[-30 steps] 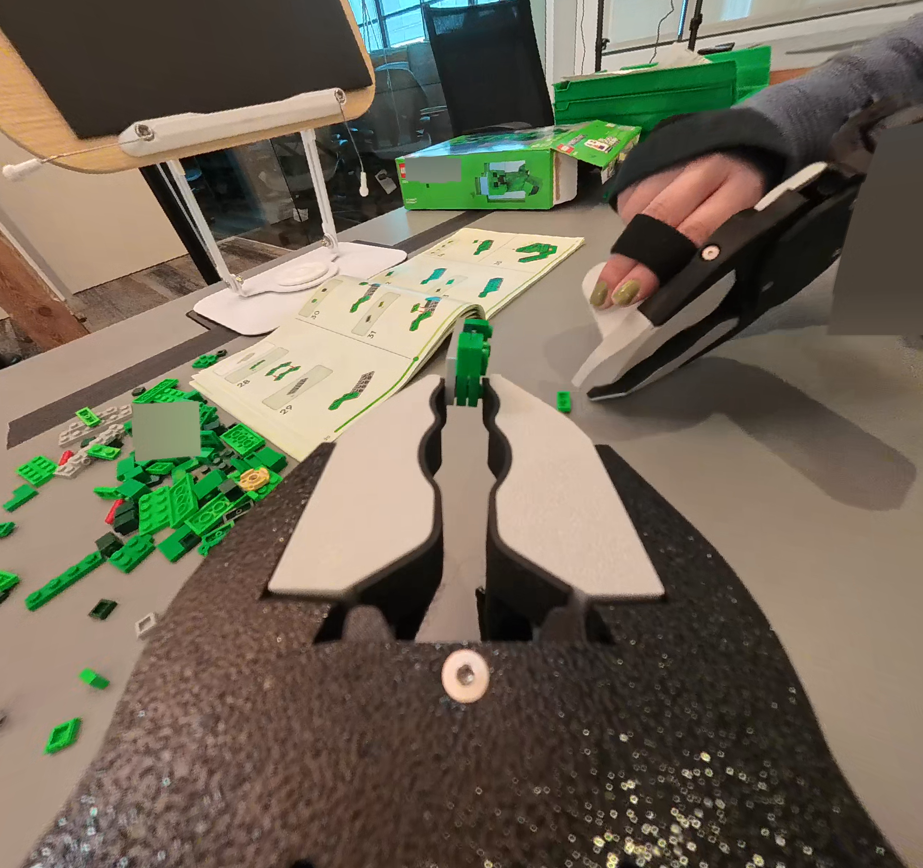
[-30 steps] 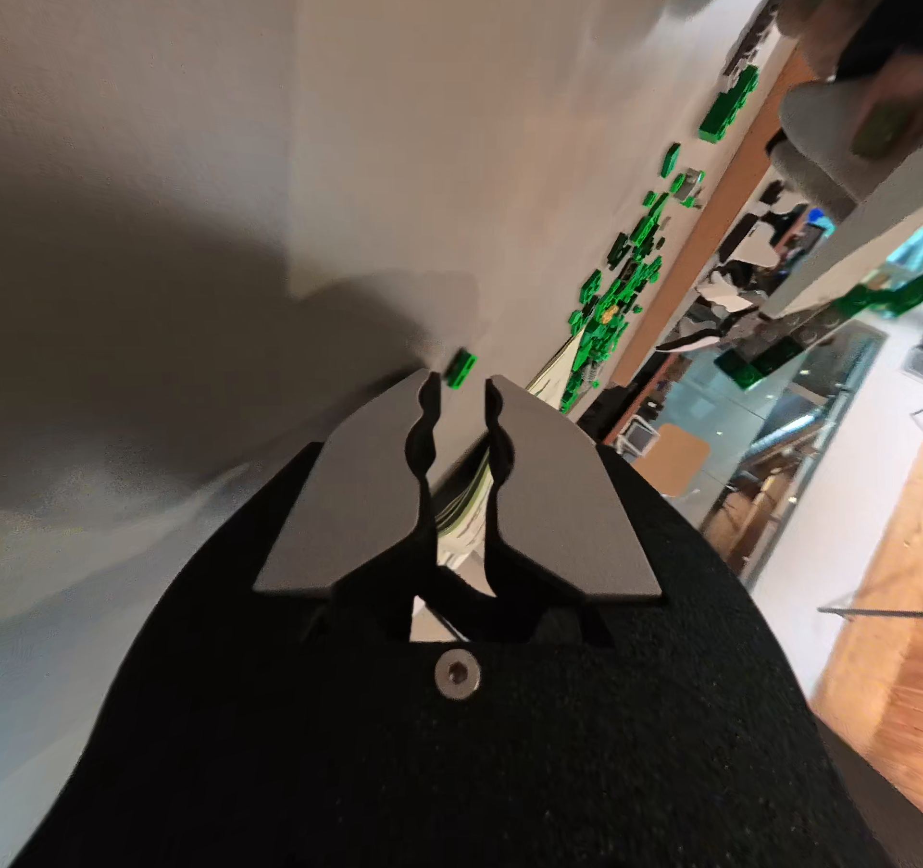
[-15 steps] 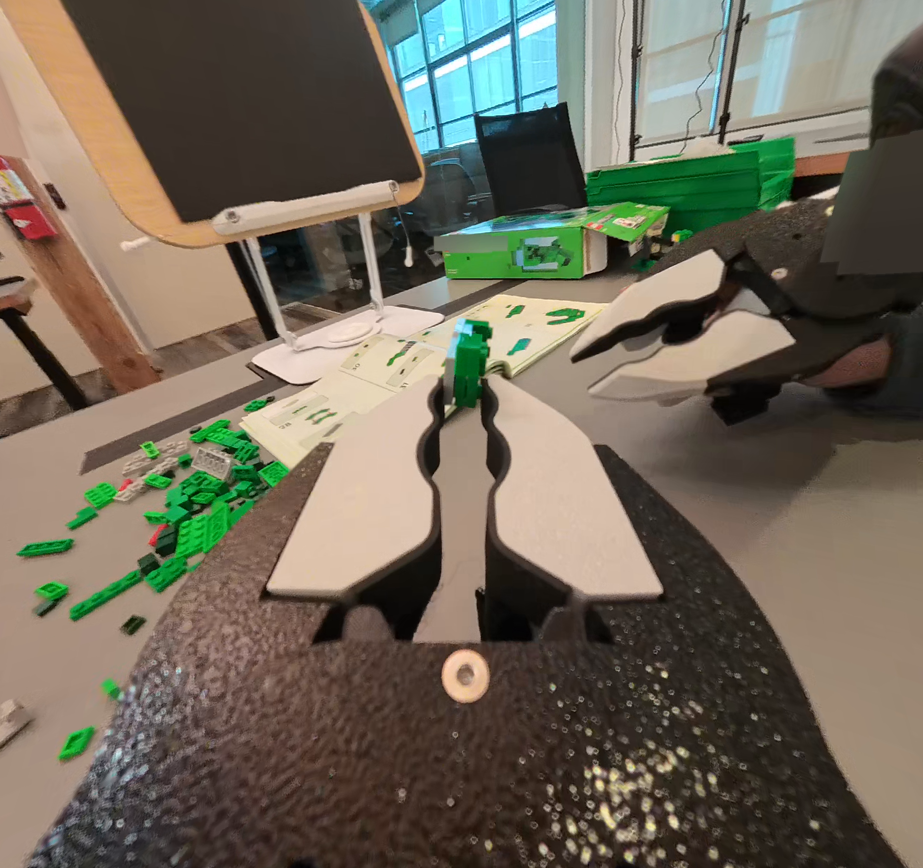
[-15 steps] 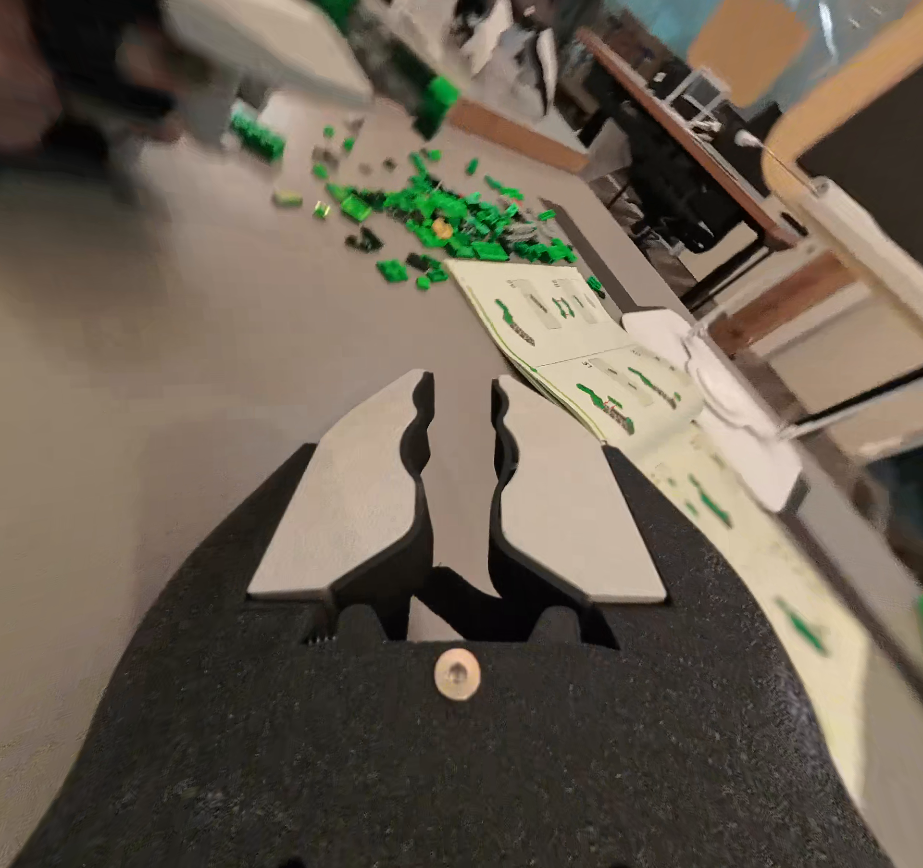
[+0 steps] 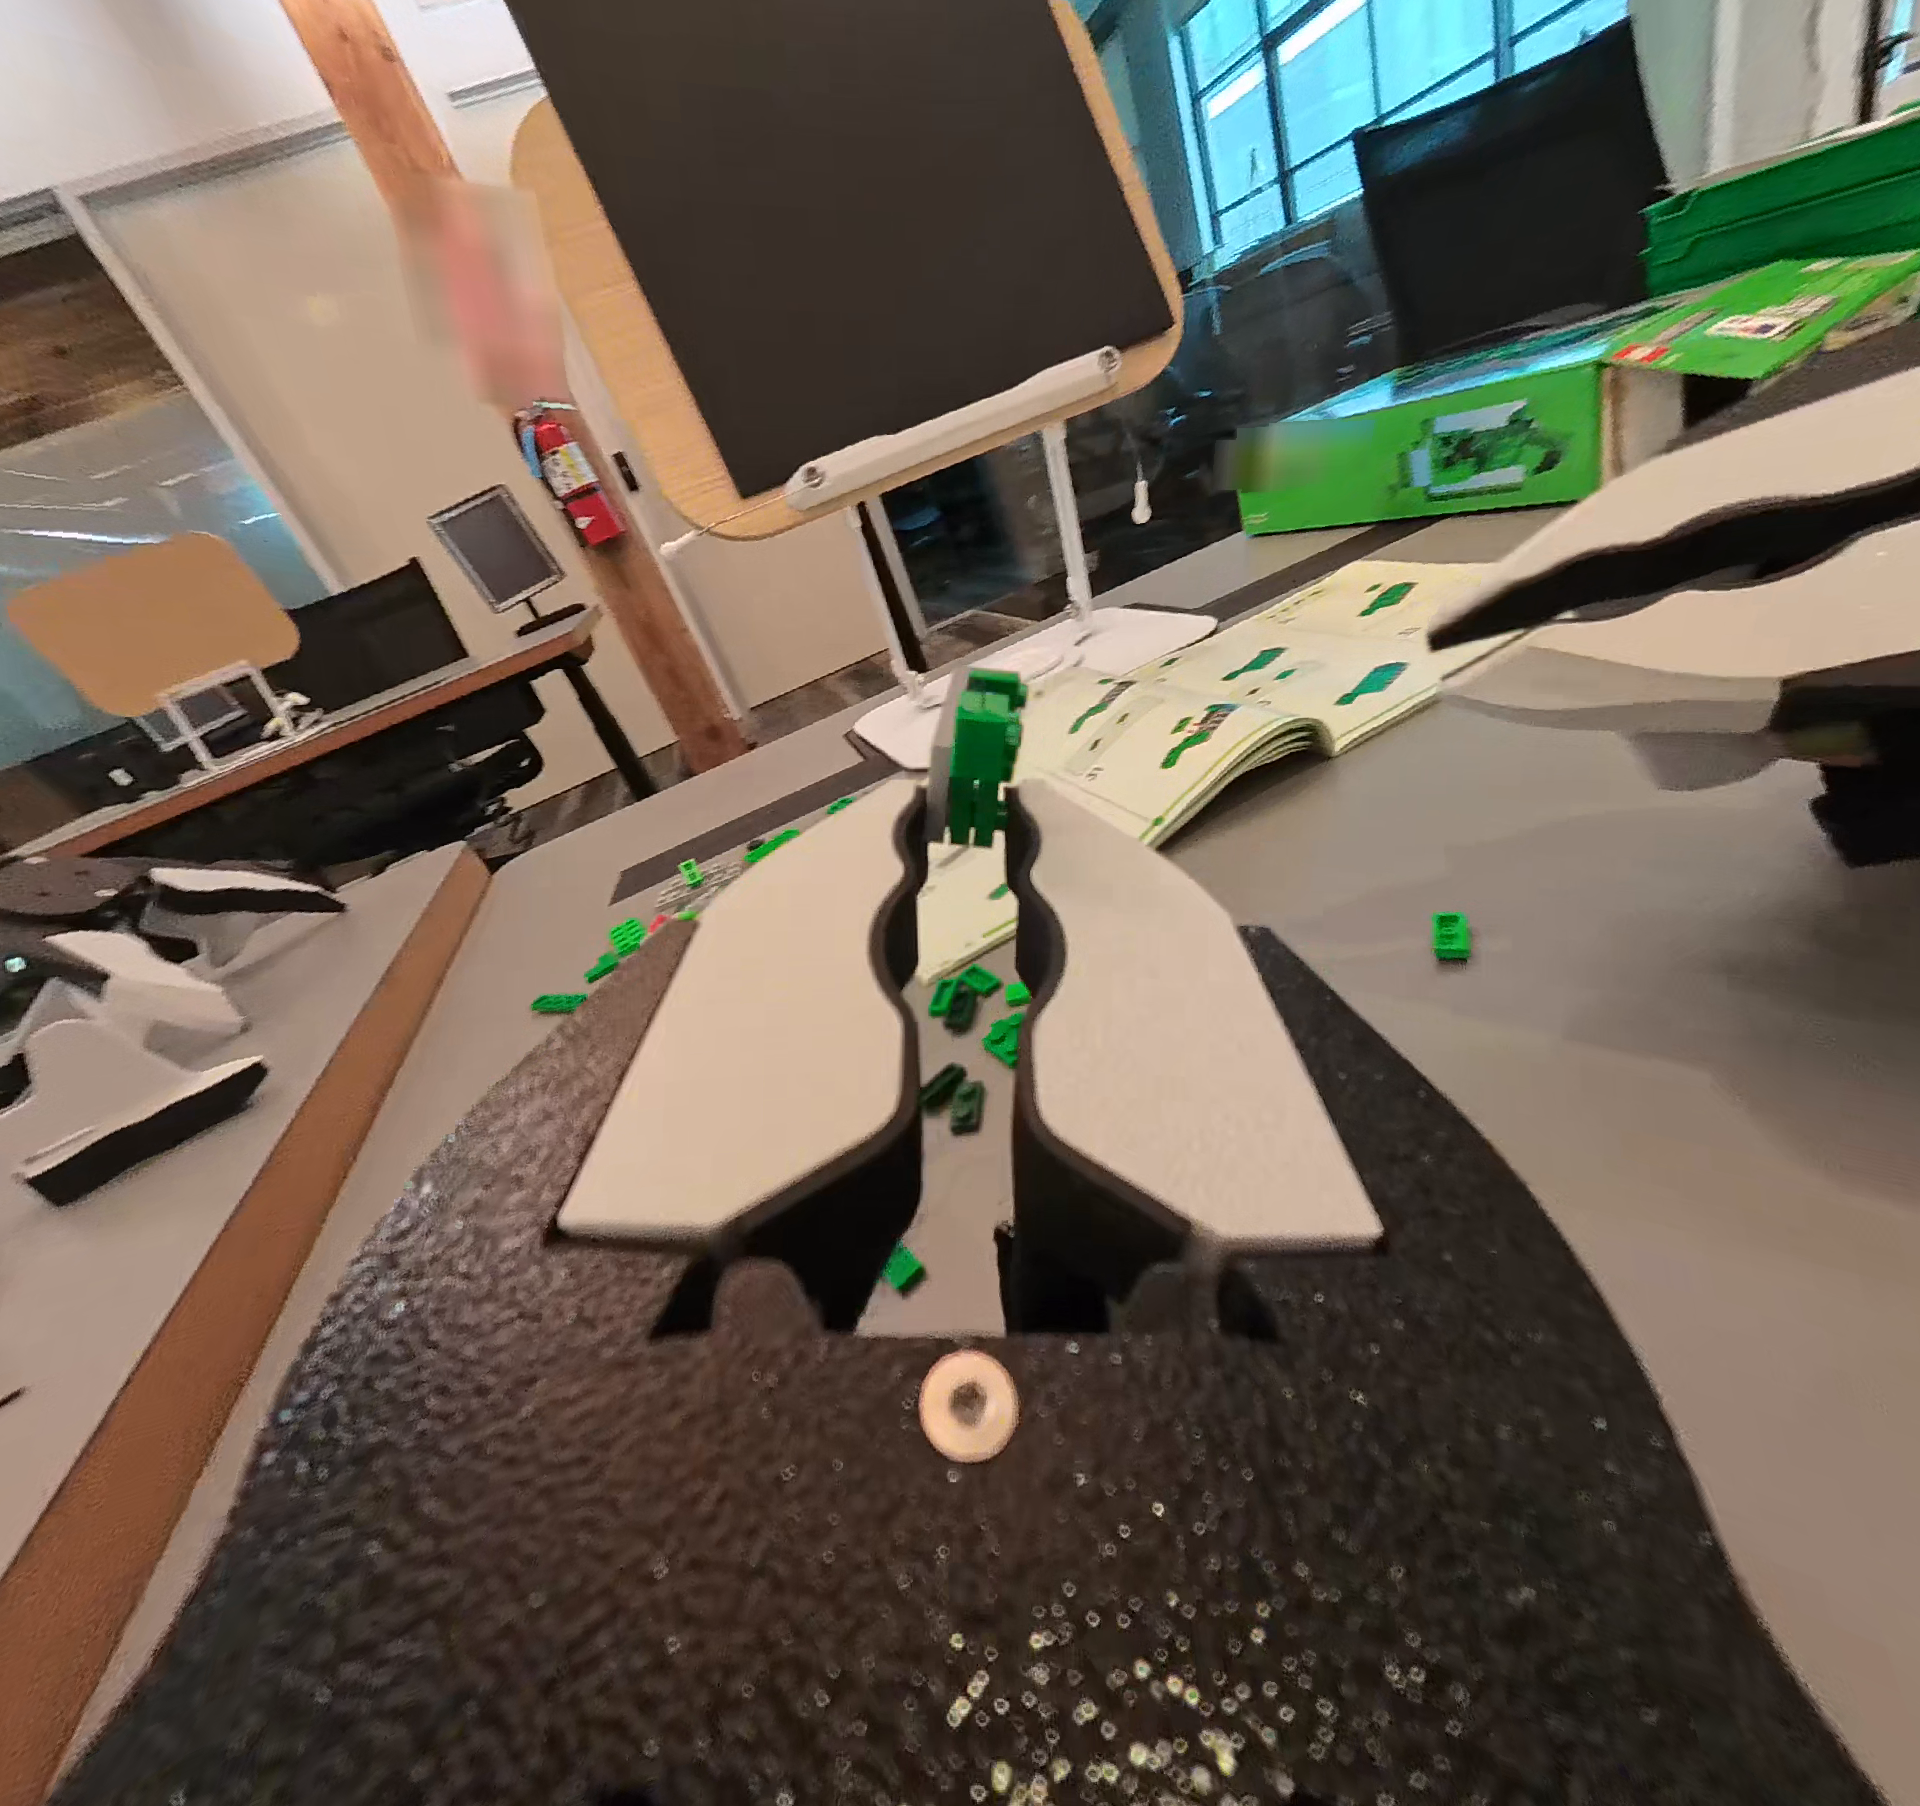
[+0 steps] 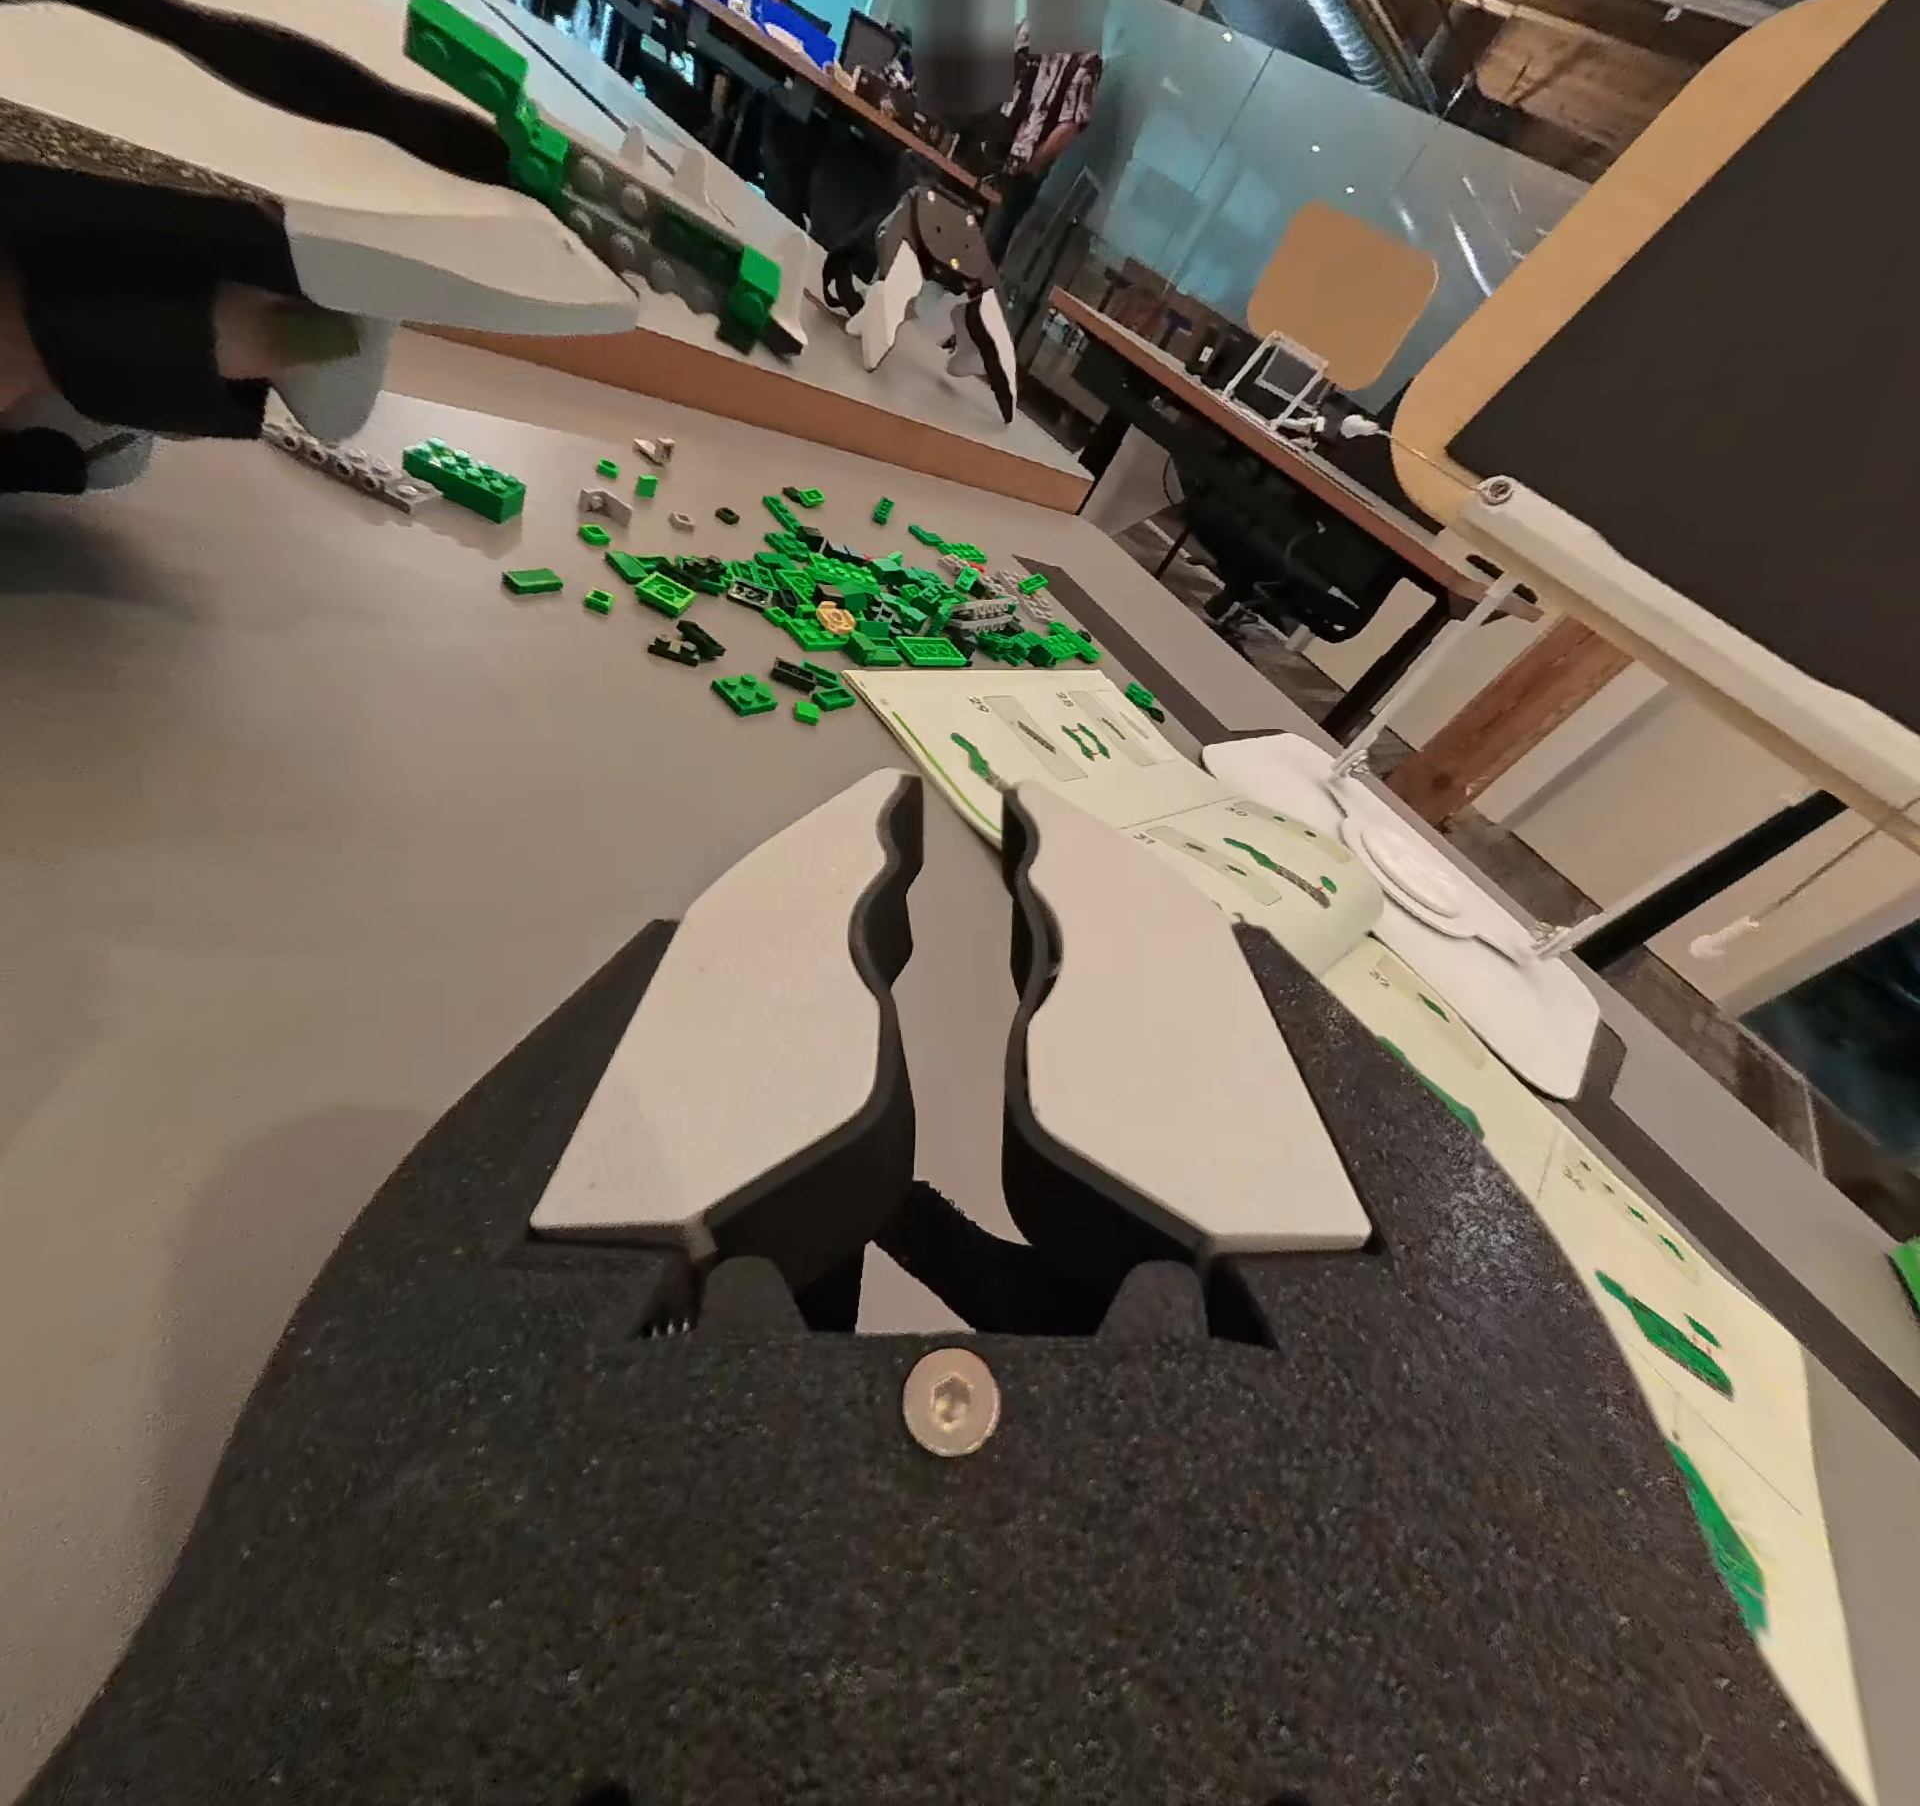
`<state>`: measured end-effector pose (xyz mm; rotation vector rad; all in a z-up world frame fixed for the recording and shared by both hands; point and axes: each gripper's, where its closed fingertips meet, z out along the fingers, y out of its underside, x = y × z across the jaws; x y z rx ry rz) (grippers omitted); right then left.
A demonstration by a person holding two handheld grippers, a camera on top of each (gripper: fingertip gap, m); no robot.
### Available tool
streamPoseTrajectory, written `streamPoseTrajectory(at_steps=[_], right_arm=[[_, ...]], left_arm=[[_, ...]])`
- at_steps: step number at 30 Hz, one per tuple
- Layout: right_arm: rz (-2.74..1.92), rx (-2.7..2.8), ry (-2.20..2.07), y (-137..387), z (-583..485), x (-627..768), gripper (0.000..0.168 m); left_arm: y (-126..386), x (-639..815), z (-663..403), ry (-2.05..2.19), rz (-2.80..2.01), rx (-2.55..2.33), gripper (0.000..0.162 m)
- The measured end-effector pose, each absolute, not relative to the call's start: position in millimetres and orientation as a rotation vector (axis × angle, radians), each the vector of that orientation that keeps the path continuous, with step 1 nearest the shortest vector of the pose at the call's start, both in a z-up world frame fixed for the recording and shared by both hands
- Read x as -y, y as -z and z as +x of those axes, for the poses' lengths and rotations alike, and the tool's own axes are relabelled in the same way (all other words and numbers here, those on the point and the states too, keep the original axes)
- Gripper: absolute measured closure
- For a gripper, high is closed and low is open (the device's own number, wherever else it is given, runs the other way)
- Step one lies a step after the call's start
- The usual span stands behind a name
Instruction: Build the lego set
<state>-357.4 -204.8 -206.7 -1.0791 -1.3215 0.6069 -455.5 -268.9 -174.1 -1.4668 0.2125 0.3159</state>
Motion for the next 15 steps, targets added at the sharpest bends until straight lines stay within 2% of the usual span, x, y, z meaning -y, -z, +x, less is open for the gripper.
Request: streamPoseTrajectory(at_steps=[15], right_arm=[[-1.071,1.186,-0.912,184.8,-352.8,210.3,0.16]], left_arm=[[160.3,243.8,-469.2,-0.42,-1.388,0.055,0.149]])
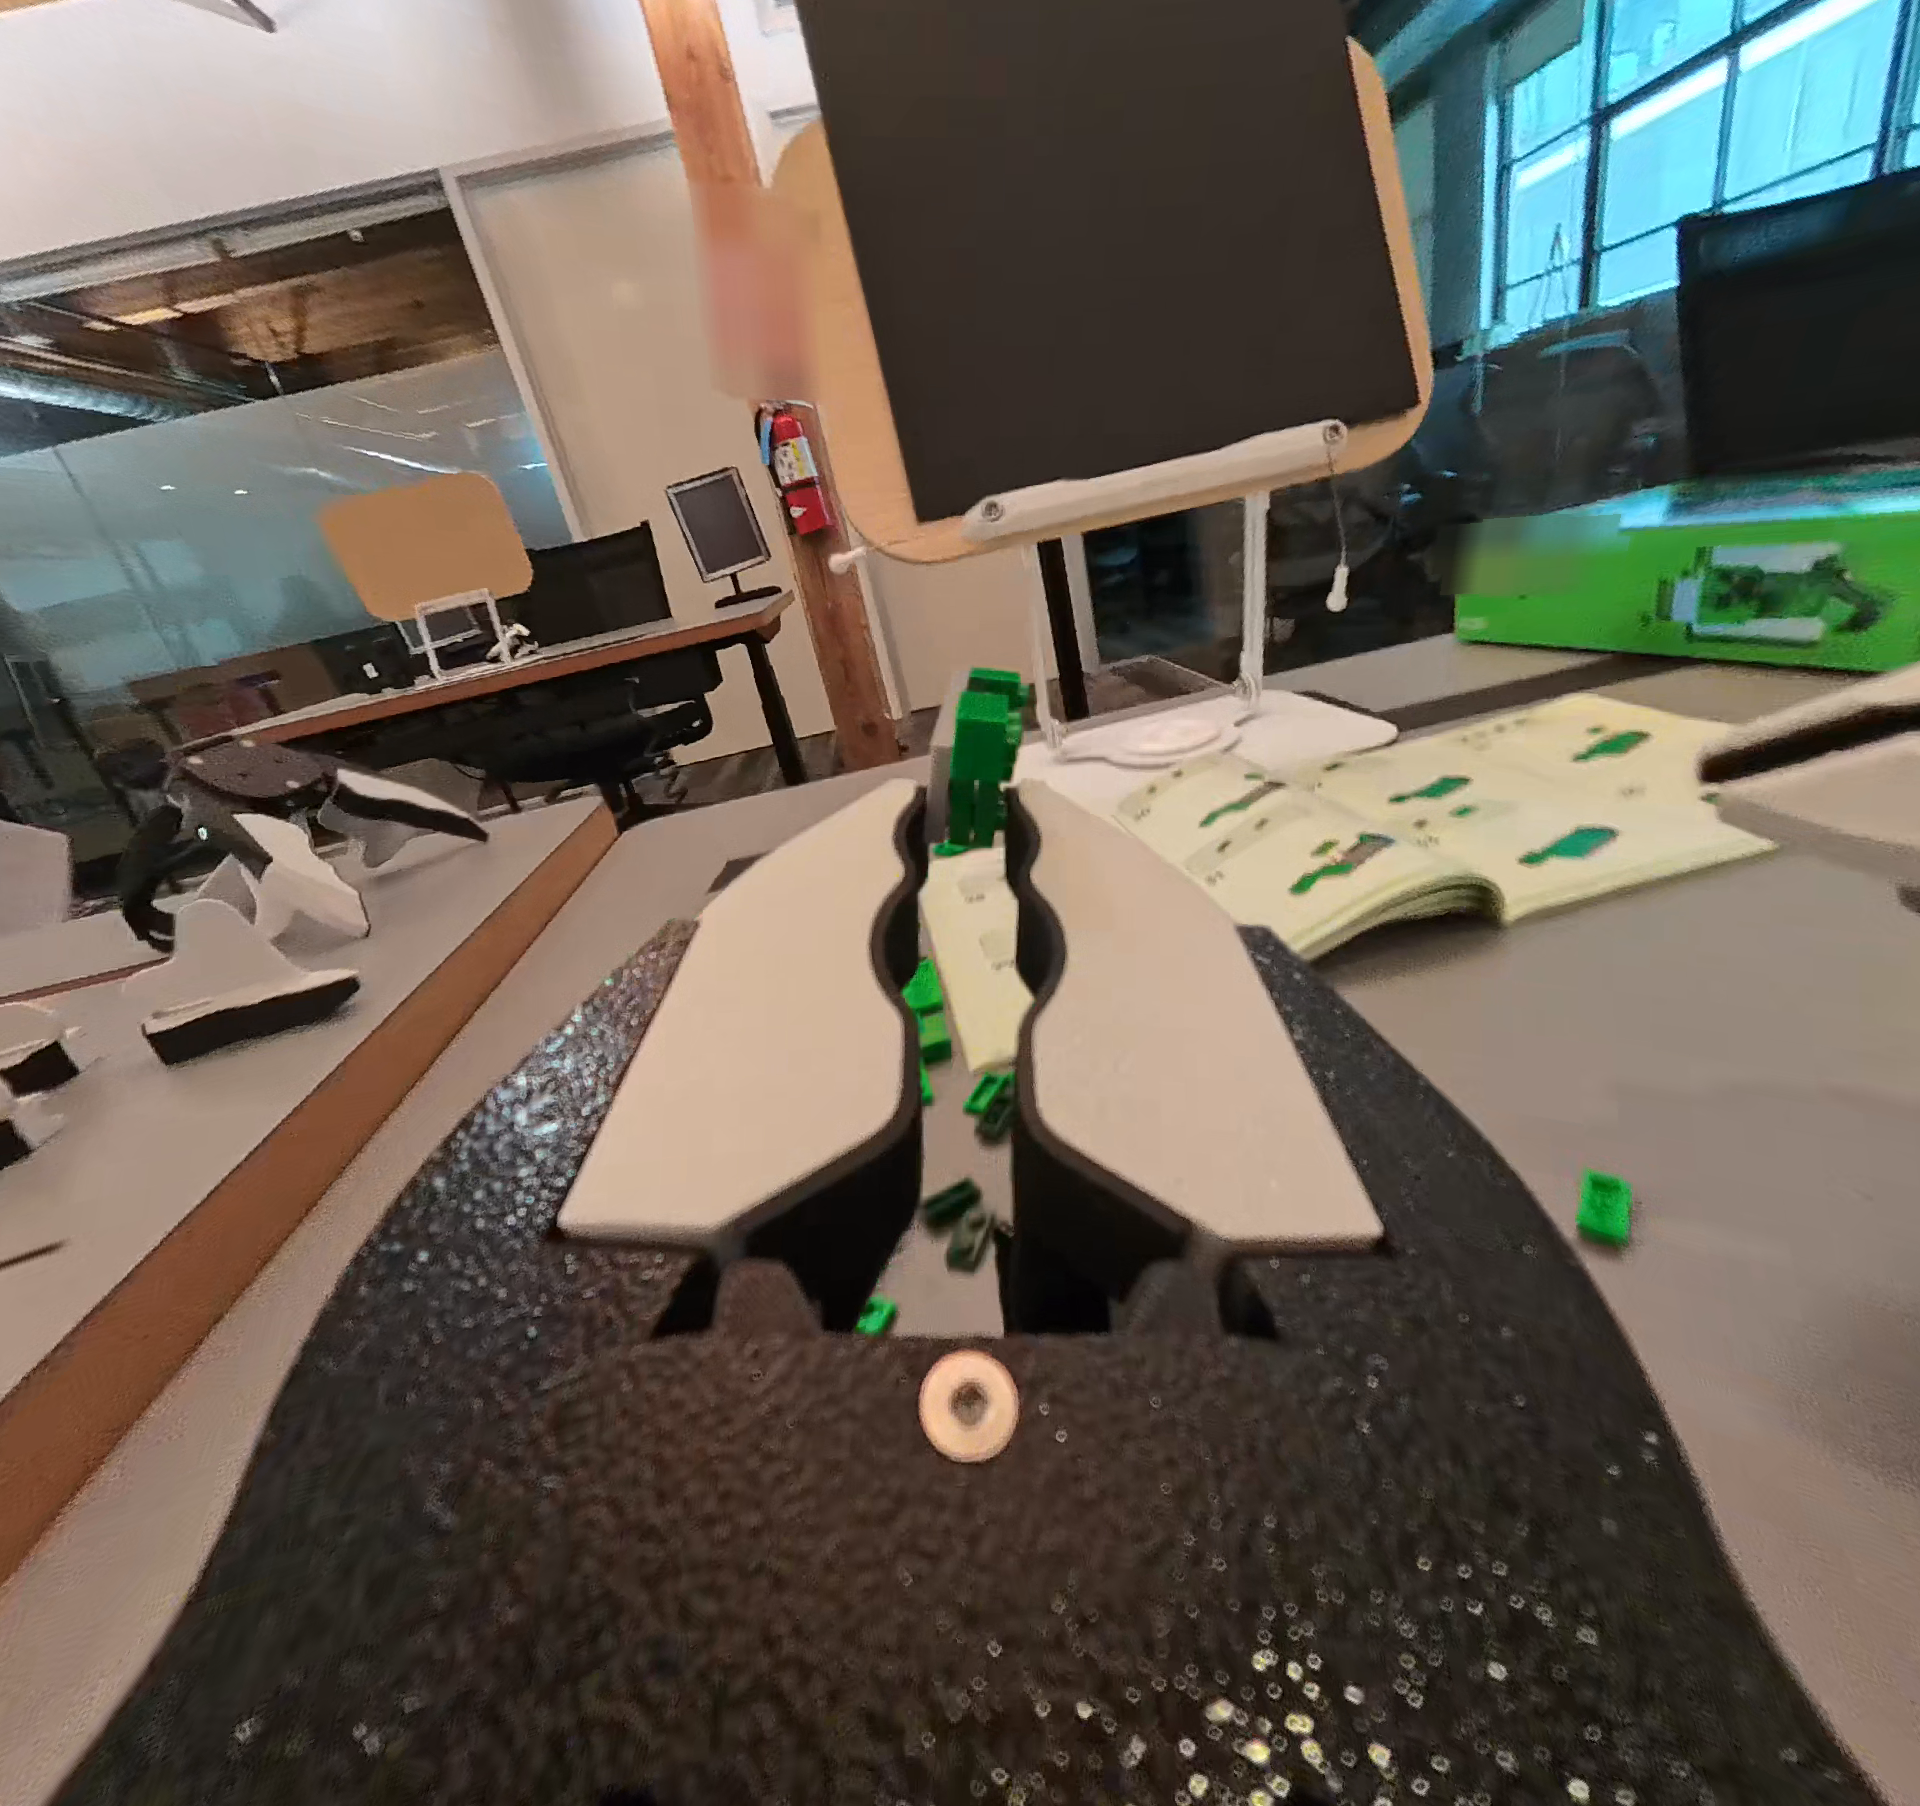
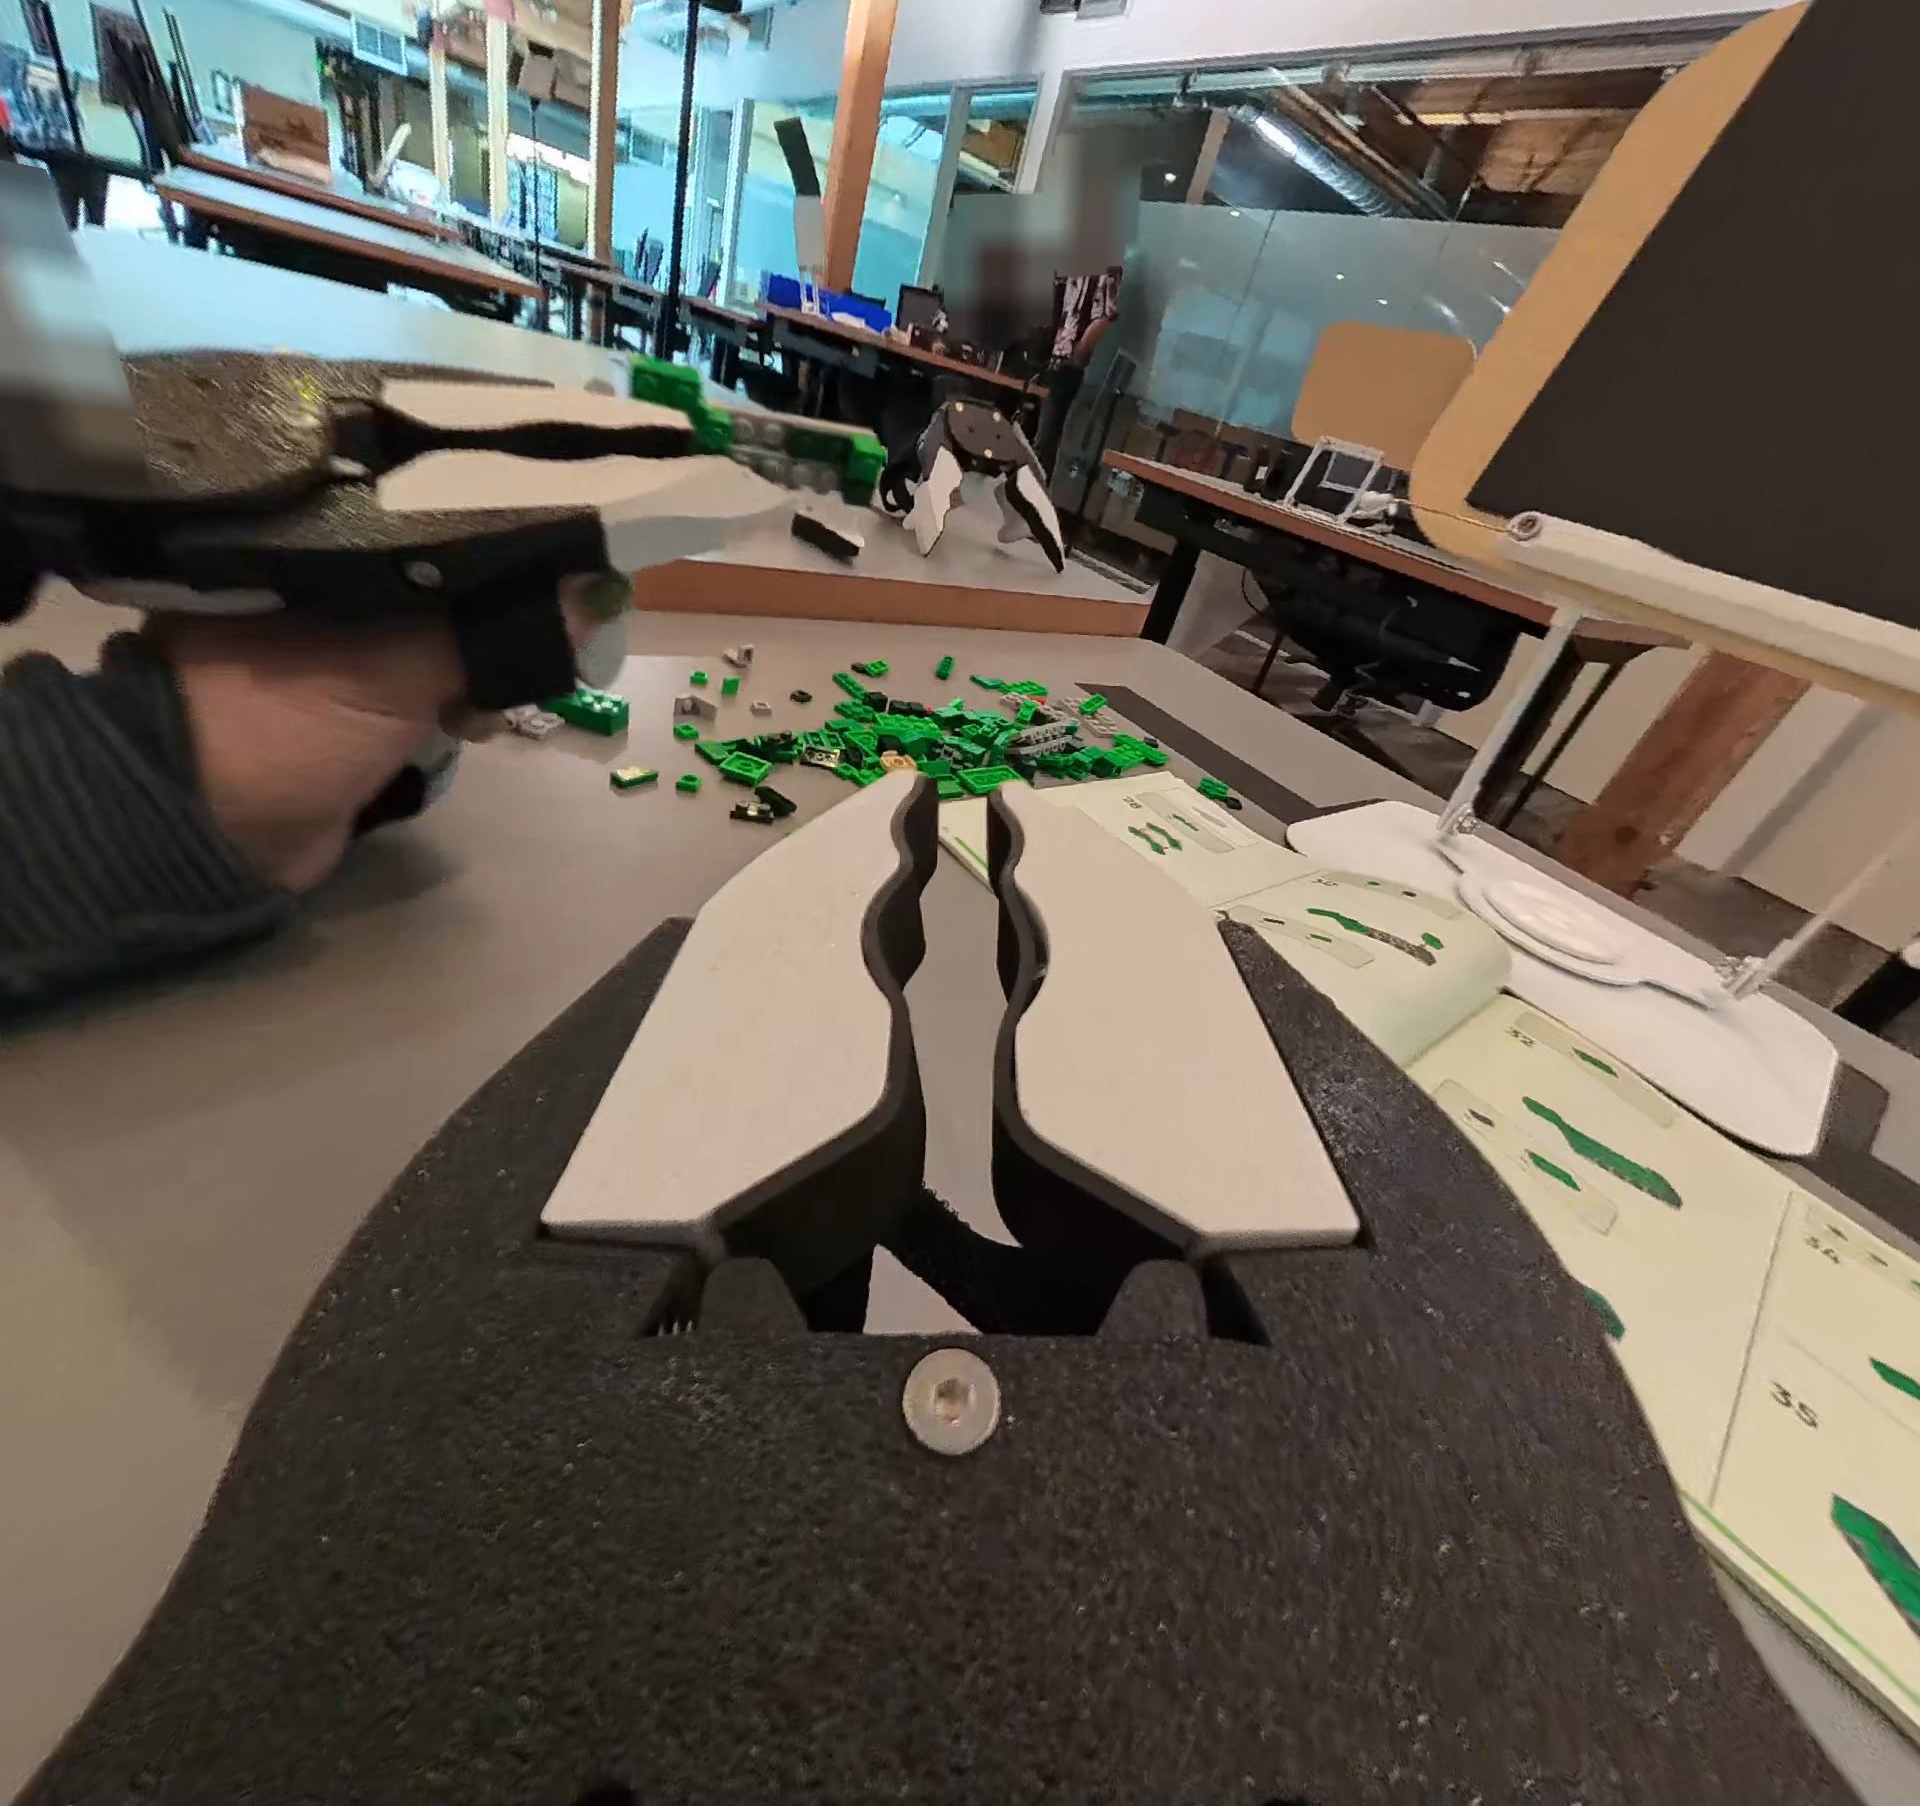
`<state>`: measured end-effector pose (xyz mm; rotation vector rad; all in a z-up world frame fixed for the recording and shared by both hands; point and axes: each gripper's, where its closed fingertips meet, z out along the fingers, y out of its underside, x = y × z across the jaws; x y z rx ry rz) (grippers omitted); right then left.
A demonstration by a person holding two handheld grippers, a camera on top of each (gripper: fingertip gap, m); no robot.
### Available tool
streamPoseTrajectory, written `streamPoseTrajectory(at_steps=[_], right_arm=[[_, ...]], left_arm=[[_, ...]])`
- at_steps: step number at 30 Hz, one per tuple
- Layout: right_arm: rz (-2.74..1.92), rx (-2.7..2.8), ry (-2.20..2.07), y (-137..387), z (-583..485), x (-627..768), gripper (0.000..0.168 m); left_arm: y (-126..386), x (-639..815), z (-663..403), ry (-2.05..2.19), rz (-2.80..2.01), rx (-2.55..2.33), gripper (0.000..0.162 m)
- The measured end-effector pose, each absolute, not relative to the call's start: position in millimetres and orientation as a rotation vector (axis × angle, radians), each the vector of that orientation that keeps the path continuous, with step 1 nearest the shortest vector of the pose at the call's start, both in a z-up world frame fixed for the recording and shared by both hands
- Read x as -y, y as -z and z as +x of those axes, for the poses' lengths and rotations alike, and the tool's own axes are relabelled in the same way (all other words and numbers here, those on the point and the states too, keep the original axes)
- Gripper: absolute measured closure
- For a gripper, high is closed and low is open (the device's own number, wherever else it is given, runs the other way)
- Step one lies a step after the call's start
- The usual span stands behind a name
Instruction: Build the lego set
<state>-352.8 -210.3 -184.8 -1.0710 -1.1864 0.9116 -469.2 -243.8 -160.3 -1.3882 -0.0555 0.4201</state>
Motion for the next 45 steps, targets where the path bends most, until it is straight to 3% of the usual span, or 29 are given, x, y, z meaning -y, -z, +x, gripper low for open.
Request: streamPoseTrajectory(at_steps=[27,45], right_arm=[[-0.862,1.211,-0.805,174.1,-340.3,233.0,0.167],[-0.986,1.196,-0.951,179.5,-351.1,221.3,0.168]], left_arm=[[151.7,189.6,-452.9,-0.436,-1.336,-0.039,0.149],[151.4,181.2,-454.7,-0.458,-1.336,-0.07,0.149]])
